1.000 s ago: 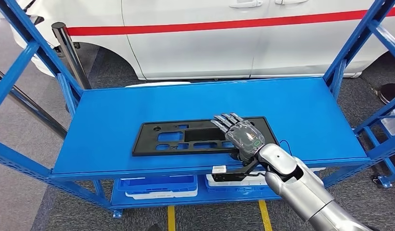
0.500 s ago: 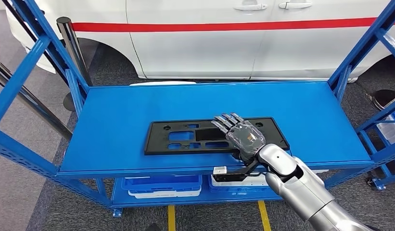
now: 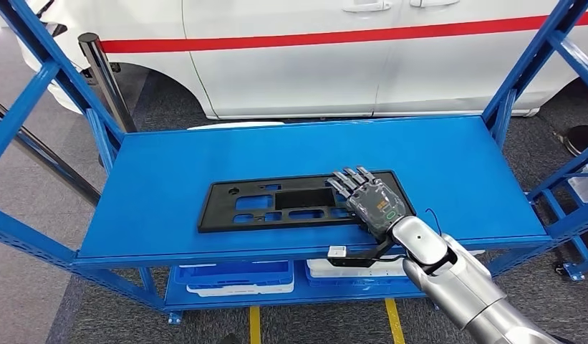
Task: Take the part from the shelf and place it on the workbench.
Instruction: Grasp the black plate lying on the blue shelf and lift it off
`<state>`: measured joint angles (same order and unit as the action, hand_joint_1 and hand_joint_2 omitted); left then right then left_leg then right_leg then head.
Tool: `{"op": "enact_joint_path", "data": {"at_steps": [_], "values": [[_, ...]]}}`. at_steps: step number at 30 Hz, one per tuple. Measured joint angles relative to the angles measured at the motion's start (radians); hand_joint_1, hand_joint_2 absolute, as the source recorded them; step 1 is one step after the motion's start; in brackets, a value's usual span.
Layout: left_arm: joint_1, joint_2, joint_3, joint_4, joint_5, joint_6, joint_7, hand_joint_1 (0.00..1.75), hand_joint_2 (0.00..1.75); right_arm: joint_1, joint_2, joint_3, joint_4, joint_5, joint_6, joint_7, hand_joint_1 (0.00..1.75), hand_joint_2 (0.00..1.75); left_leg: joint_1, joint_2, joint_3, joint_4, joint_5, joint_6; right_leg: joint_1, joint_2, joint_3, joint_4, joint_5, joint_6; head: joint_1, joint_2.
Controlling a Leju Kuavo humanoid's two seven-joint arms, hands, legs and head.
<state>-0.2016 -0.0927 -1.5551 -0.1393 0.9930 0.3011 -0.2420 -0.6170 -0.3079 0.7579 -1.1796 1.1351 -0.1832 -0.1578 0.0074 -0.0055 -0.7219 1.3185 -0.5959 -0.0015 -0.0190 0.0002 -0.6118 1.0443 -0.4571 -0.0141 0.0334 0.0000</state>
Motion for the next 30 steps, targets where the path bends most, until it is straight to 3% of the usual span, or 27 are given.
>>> {"op": "enact_joint_path", "data": {"at_steps": [1, 2, 4, 5, 9, 11, 12, 14, 15, 16, 18, 19, 21, 25, 27, 29, 30], "values": [[0.001, 0.0, 0.0, 0.0, 0.0, 0.0, 0.0, 0.0, 0.0, 0.0, 0.0, 0.0, 0.003, 0.003, -0.003, 0.002, 0.0, 1.75, 0.0, 0.0, 0.005, -0.013, 0.019, 0.003, 0.001, 0.0, 0.001, 0.0, 0.0, 0.0, 0.0, 0.0], [0.001, 0.0, 0.0, 0.0, 0.0, 0.0, 0.0, 0.0, 0.0, 0.0, 0.0, 0.0, 0.006, 0.009, -0.007, 0.004, 0.0, 1.75, -0.001, 0.0, 0.028, -0.065, 0.054, 0.007, 0.002, 0.001, 0.003, 0.0, 0.0, 0.0, 0.0, 0.0], [-0.001, 0.0, 0.0, 0.0, 0.002, 0.0, -0.001, 0.0, 0.0, 0.0, 0.0, 0.0, 0.012, 0.025, -0.017, 0.01, 0.0, 1.75, -0.005, 0.0, 0.096, -0.211, 0.117, 0.022, 0.004, 0.002, 0.004, 0.0, -0.001, 0.002, 0.0, 0.0], [-0.002, 0.0, 0.0, 0.0, 0.002, 0.0, -0.001, 0.0, 0.0, 0.0, 0.0, 0.0, 0.016, 0.035, -0.024, 0.013, 0.01, 1.75, -0.007, 0.0, 0.119, -0.261, 0.132, 0.027, 0.005, 0.002, 0.004, -0.001, -0.001, 0.005, 0.0, 0.0], [0.001, 0.001, 0.0, 0.0, 0.003, -0.001, -0.002, 0.0, 0.0, 0.005, -0.002, 0.0, 0.033, 0.075, -0.059, 0.027, 0.24, 1.75, -0.009, 0.0, 0.136, -0.302, 0.142, 0.038, 0.006, 0.002, 0.003, -0.005, 0.001, 0.027, 0.0, 0.0], [0.0, 0.0, 0.0, 0.0, 0.003, -0.001, -0.002, 0.0, 0.0, 0.007, -0.003, 0.0, 0.043, 0.097, -0.078, 0.037, 0.24, 1.75, -0.004, 0.002, 0.143, -0.319, 0.152, 0.049, 0.006, 0.002, -0.017, 0.041, -0.033, 0.035, 0.001, 0.0], [-0.001, 0.0, 0.0, 0.0, 0.003, -0.002, -0.002, 0.0, 0.0, 0.01, -0.004, 0.0, 0.048, 0.103, -0.085, 0.041, 0.24, 1.75, -0.003, 0.003, 0.144, -0.323, 0.155, 0.052, 0.005, 0.001, -0.041, 0.093, -0.064, 0.037, 0.001, 0.0], [0.0, 0.0, 0.0, 0.0, 0.003, -0.002, -0.002, 0.0, 0.0, 0.017, -0.007, 0.0, 0.059, 0.108, -0.091, 0.044, 0.24, 1.75, -0.004, 0.003, 0.143, -0.323, 0.156, 0.057, 0.003, 0.001, -0.096, 0.211, -0.117, 0.042, 0.001, 0.0], [0.002, 0.0, 0.0, 0.0, 0.003, -0.003, -0.002, 0.0, 0.0, 0.022, -0.008, 0.0, 0.064, 0.109, -0.093, 0.044, 0.48, 1.75, -0.004, 0.003, 0.143, -0.323, 0.155, 0.057, 0.002, 0.001, -0.113, 0.245, -0.124, 0.045, 0.001, 0.0], [0.002, 0.0, 0.0, 0.0, 0.003, -0.003, -0.002, 0.0, 0.0, 0.024, -0.009, 0.0, 0.068, 0.11, -0.094, 0.044, 0.78, 1.75, -0.004, 0.002, 0.143, -0.321, 0.154, 0.057, 0.0, 0.001, -0.113, 0.245, -0.112, 0.047, 0.001, 0.0], [0.002, 0.0, 0.0, 0.0, 0.003, -0.003, -0.002, 0.0, 0.0, 0.024, -0.01, 0.0, 0.073, 0.112, -0.097, 0.044, 1.5, 1.75, -0.003, 0.002, 0.143, -0.312, 0.148, 0.052, -0.006, 0.0, -0.066, 0.151, -0.049, 0.05, 0.001, 0.0], [0.002, 0.0, 0.0, 0.0, 0.004, -0.003, -0.002, 0.0, 0.0, 0.023, -0.01, 0.0, 0.075, 0.113, -0.097, 0.044, 1.64, 1.75, -0.004, 0.002, 0.142, -0.305, 0.143, 0.048, -0.006, 0.0, -0.034, 0.089, -0.025, 0.05, 0.001, 0.0], [0.002, 0.0, 0.0, 0.0, 0.004, -0.003, -0.002, 0.0, 0.0, 0.024, -0.01, -0.001, 0.079, 0.115, -0.101, 0.046, 1.73, 1.75, -0.007, 0.0, 0.135, -0.292, 0.136, 0.038, -0.005, 0.002, 0.002, 0.014, -0.005, 0.043, 0.001, 0.0], [0.002, 0.0, 0.0, 0.0, 0.003, -0.002, -0.002, 0.0, 0.0, 0.031, -0.01, -0.008, 0.084, 0.12, -0.135, 0.05, 1.75, 1.75, -0.007, 0.0, 0.127, -0.28, 0.126, 0.02, -0.004, 0.002, 0.005, 0.001, -0.004, 0.02, 0.0, 0.0], [0.001, 0.0, 0.0, 0.0, 0.003, -0.002, -0.002, 0.0, 0.0, 0.033, -0.009, -0.019, 0.085, 0.122, -0.151, 0.051, 1.75, 1.75, -0.004, 0.001, 0.098, -0.212, 0.082, 0.01, -0.007, -0.001, 0.008, -0.005, -0.001, 0.009, 0.0, 0.0], [0.003, 0.0, 0.0, 0.0, 0.003, -0.002, -0.001, 0.0, 0.0, 0.042, -0.009, -0.036, 0.085, 0.124, -0.161, 0.05, 1.75, 1.75, 0.0, 0.001, 0.043, -0.086, 0.022, 0.001, -0.006, -0.004, 0.007, -0.005, -0.001, 0.005, 0.0, 0.0], [0.004, 0.0, 0.0, 0.0, 0.003, -0.001, -0.001, 0.0, 0.0, 0.049, -0.009, -0.045, 0.085, 0.125, -0.166, 0.05, 1.75, 1.75, 0.002, 0.001, 0.02, -0.035, 0.007, -0.001, -0.006, -0.005, 0.007, -0.005, -0.001, 0.005, 0.0, 0.0]]}}
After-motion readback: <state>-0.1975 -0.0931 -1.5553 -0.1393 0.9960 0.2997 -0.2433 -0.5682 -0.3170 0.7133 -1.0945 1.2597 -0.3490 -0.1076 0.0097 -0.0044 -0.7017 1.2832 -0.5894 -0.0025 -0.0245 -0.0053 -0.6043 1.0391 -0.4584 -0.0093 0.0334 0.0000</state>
